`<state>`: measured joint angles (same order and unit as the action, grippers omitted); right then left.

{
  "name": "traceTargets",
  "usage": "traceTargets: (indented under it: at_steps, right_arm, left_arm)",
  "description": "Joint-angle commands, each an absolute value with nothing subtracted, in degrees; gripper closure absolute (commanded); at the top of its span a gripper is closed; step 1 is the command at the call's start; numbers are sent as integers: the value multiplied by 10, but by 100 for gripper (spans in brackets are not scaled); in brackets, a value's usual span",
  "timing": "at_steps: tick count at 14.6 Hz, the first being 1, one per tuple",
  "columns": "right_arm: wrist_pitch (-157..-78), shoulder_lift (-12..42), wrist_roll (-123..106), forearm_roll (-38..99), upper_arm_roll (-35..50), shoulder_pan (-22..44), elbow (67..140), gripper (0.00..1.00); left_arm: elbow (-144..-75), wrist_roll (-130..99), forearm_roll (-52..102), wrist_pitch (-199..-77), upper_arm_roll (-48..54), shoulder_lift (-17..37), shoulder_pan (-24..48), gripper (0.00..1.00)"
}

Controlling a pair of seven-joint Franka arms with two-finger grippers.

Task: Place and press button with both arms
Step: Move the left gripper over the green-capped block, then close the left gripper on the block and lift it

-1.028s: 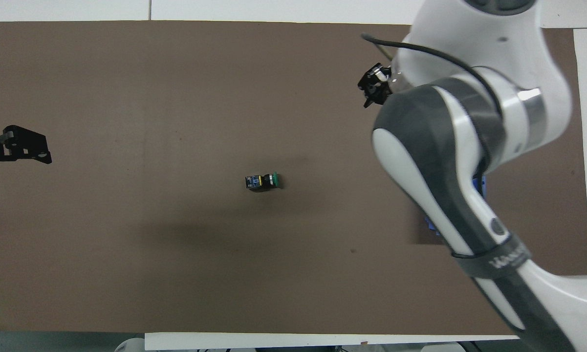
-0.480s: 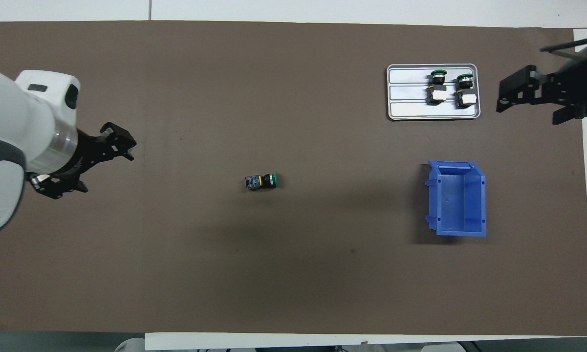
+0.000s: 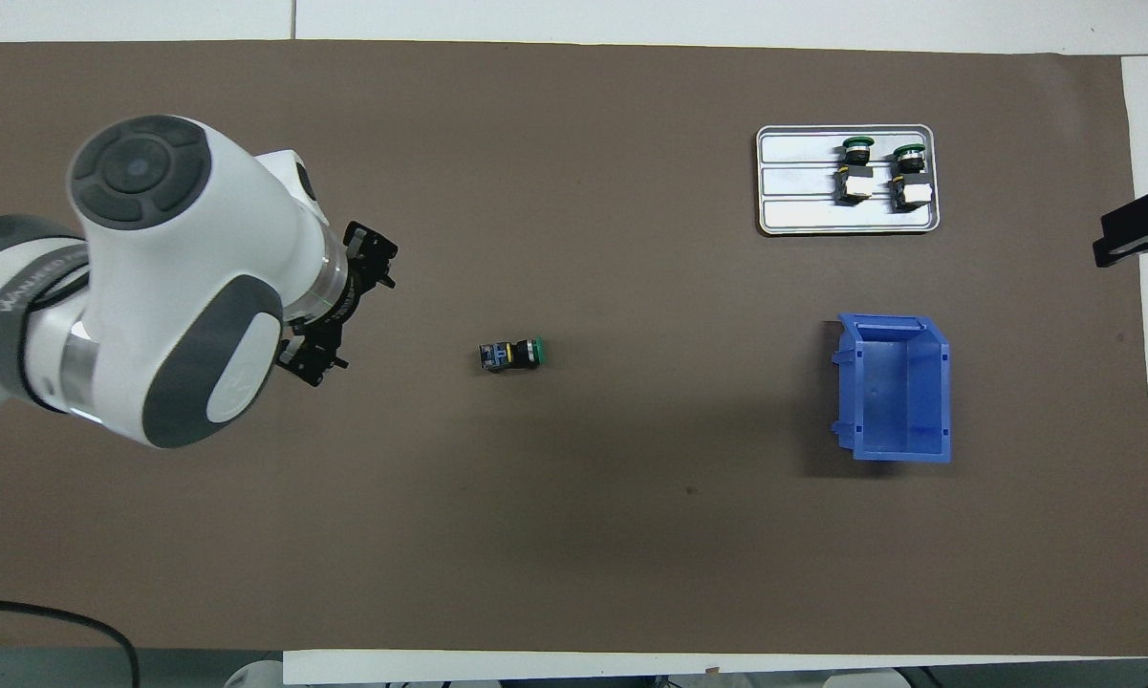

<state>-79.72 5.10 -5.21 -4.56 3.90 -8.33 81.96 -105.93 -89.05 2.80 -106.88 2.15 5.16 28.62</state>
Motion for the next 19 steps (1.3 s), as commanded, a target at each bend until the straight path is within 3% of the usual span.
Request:
traceTargets:
  at_steps: [1, 6, 8, 10, 19]
  right_arm:
    - [-787, 30, -62, -51, 48, -84, 846, 1]
    - [-798, 3, -50, -50, 45, -86, 889, 1]
    - [-799, -9, -48, -50, 18, -50, 892, 1]
    - [-800, -18, -47, -50, -21, -15, 903, 1]
    - [-799, -12, -49, -51, -26, -8, 903, 1]
  left_arm:
    - [-1058, -998, 33, -1114, 13, 85, 327, 0]
    - [-1064, -1108, 33, -1189, 12, 137, 381, 1]
    - [-1062, -1114, 33, -1192, 11, 167, 402, 1]
    - [-1059, -1147, 31, -1222, 11, 185, 403, 1]
    - [-1061, -1205, 29, -1275, 12, 233, 410, 4]
